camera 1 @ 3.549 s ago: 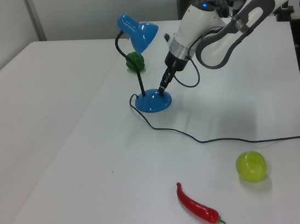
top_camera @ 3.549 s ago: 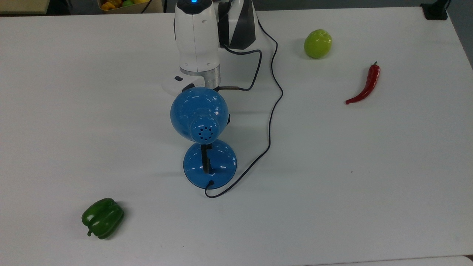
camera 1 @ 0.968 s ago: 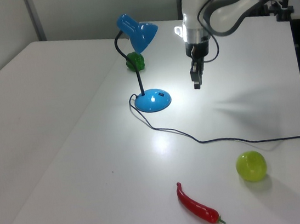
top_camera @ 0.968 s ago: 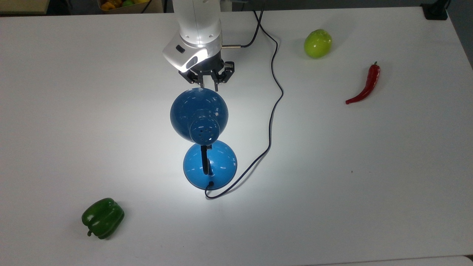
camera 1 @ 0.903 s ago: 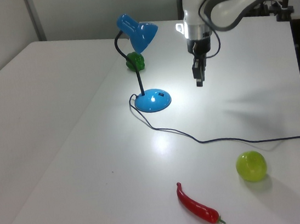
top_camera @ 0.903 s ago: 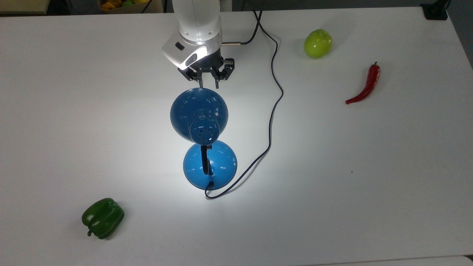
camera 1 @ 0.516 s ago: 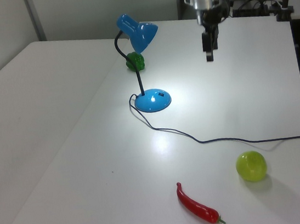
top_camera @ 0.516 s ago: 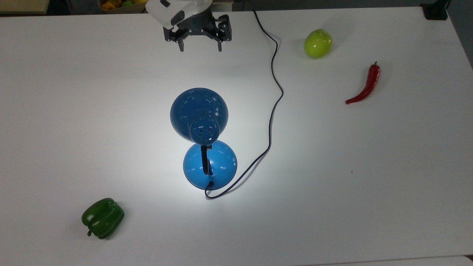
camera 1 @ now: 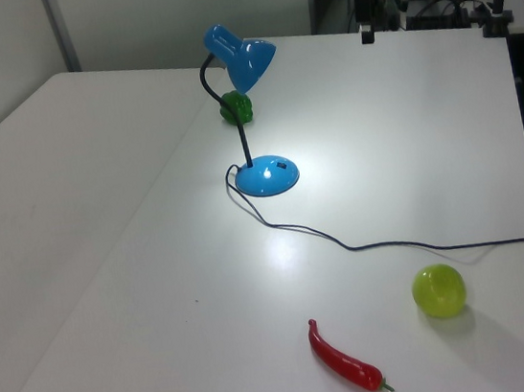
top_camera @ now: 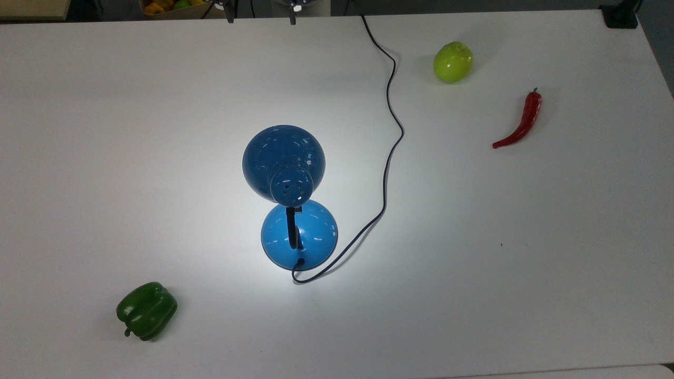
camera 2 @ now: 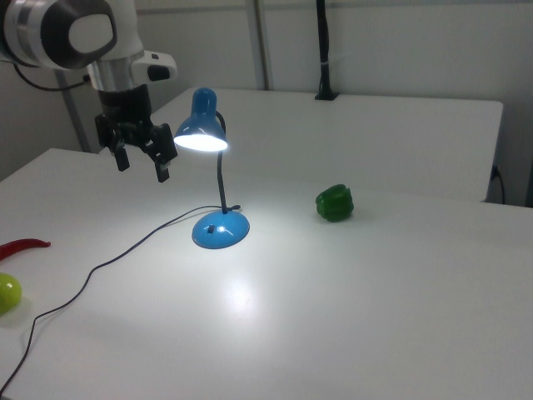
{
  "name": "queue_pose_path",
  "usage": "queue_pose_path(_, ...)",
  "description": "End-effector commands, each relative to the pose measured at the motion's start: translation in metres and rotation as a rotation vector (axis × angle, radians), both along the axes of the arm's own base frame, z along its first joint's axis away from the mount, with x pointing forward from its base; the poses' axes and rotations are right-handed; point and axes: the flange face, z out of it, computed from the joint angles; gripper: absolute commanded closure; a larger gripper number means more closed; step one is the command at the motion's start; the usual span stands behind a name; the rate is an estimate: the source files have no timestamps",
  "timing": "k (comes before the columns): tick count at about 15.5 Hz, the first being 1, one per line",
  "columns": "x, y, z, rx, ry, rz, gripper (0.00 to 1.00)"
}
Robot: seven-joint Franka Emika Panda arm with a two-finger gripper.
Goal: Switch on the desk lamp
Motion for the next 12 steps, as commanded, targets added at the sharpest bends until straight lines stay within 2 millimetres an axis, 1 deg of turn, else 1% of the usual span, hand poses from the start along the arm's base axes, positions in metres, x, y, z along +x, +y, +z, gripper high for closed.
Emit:
queue_pose_path(1, 0.005, -0.015, 0.022, 0.077, -0.118, -0.040, 0.00)
queue_pose_path(4, 0.012, -0.018, 0.023, 0.086, -0.182, 0.000, 0.00)
queue_pose_path(8, 0.013, -0.012, 0.020, 0.077, -0.176, 0.024, 0.00)
queue_pose_path(12, 0.015, -0.012, 0.018, 0.072, -0.180, 0.033, 0.00)
